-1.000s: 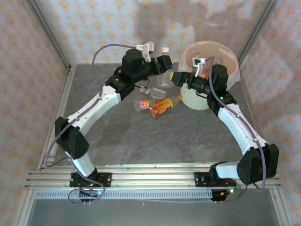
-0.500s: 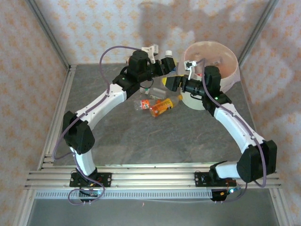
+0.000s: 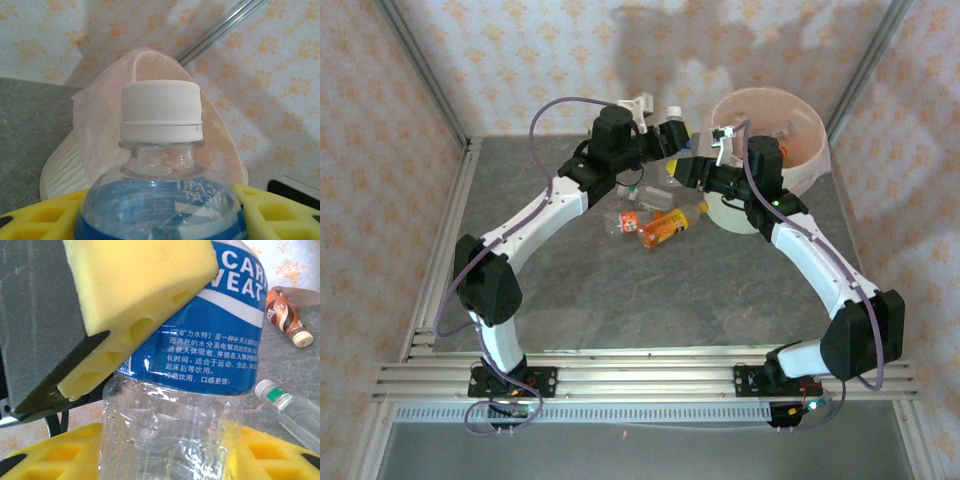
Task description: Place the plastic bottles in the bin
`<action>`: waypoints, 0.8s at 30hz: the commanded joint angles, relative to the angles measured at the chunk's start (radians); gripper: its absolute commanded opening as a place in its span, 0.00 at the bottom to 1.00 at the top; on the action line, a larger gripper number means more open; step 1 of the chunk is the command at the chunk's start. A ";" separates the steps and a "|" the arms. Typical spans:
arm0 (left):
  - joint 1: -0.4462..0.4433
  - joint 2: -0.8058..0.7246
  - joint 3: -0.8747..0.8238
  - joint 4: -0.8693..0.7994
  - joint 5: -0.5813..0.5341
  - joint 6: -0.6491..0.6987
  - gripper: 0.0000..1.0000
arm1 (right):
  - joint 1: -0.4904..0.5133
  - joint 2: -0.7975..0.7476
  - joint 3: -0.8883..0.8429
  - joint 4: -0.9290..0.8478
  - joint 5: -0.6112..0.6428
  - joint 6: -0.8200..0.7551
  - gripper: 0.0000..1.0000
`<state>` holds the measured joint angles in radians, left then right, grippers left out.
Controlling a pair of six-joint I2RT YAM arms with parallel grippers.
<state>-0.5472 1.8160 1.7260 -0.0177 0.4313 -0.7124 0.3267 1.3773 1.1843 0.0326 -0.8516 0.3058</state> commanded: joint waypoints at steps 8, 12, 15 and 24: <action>-0.037 -0.076 -0.031 0.030 0.047 0.001 0.84 | 0.043 -0.013 0.046 -0.079 0.049 -0.118 0.38; -0.036 -0.080 -0.033 0.047 0.084 -0.001 0.93 | 0.043 -0.011 0.044 -0.081 0.056 -0.121 0.37; -0.031 -0.076 -0.028 0.077 0.121 -0.001 0.99 | 0.043 -0.014 0.053 -0.105 0.082 -0.147 0.36; 0.040 -0.169 -0.077 0.043 -0.011 -0.018 1.00 | 0.014 -0.041 0.154 -0.323 0.233 -0.290 0.34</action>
<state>-0.5369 1.7626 1.6768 -0.0074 0.4808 -0.7136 0.3611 1.3739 1.2812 -0.2016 -0.7124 0.0887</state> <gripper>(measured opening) 0.998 0.477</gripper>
